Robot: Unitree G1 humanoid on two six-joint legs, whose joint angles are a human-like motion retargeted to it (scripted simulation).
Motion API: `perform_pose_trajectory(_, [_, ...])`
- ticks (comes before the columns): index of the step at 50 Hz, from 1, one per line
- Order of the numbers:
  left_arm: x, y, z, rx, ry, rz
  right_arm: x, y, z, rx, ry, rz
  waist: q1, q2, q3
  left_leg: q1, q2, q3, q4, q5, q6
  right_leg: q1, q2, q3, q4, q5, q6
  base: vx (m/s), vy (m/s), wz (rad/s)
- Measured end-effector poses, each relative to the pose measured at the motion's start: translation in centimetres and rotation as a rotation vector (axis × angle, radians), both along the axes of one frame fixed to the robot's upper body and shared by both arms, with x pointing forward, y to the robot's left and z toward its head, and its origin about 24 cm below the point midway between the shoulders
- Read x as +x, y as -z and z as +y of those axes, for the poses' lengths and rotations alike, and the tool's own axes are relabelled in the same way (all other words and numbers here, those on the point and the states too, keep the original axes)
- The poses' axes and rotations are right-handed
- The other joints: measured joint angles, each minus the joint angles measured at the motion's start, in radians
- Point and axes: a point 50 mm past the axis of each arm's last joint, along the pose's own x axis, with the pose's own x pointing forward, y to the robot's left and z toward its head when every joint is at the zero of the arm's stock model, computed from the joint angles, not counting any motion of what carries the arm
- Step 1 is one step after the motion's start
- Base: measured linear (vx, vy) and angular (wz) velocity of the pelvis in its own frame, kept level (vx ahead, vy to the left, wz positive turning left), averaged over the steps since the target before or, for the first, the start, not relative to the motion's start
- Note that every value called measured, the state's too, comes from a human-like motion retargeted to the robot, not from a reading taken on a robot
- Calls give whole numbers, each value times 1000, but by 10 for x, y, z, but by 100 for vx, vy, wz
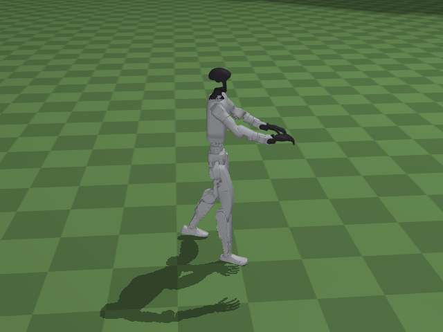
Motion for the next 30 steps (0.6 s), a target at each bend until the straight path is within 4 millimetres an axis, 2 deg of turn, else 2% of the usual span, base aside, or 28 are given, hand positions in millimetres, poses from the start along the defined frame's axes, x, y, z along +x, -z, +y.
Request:
perform_pose_trajectory(5, [-8,11,7,15,-1,28,-8,15,-1,1,-9,41,2,-3,-47,-127,21,-6,295,141,5,30,-33,-33,95,-122,-27,52,-22,54])
perform_pose_trajectory(8, [-8,9,9,20,2,14,-11,17,-5,-6,-3,44,3,-6,-62,-280,66,38,564,236,20,53,-43,-66,118,-164,-55,44,-22,64])
perform_pose_trajectory(10, [-6,5,9,25,4,-1,-11,16,-7,-7,5,41,9,-8,-67,-372,113,95,701,246,48,59,-47,-82,140,-191,-73,41,-19,52])
perform_pose_trajectory(13, [-2,-2,8,34,3,-21,-10,15,-12,-7,32,34,27,-16,-57,-444,170,201,766,173,91,95,-48,-107,144,-224,-105,39,-17,37])
perform_pose_trajectory(16, [3,-11,4,34,11,-42,-8,11,-15,-7,51,22,64,-13,-29,-472,176,278,685,113,92,158,-30,-114,95,-225,-128,37,-12,3])
perform_pose_trajectory(20, [8,-22,-1,40,24,-75,-5,8,-15,-4,59,12,122,-10,-5,-473,139,349,372,100,70,192,-16,-113,107,-250,-129,38,-6,-18])
perform_pose_trajectory(23, [11,-28,-5,42,35,-91,-4,8,-12,-5,59,11,152,4,2,-430,121,423,34,142,45,229,10,-120,108,-271,-113,43,0,-14])
perform_pose_trajectory(26, [13,-31,-6,49,47,-97,-3,9,-6,9,42,12,167,24,-5,-394,121,518,-235,210,-19,263,44,-125,123,-291,-101,47,4,-11])
perform_pose_trajectory(28, [12,-29,-6,65,54,-87,-4,13,-2,18,32,24,162,27,-8,-375,125,553,-301,241,-43,301,53,-135,137,-296,-92,53,7,4])
perform_pose_trajectory(30, [12,-28,-3,80,48,-81,-5,17,1,21,33,39,160,22,-18,-354,126,565,-328,293,-37,317,50,-135,179,-299,-93,56,10,-1])
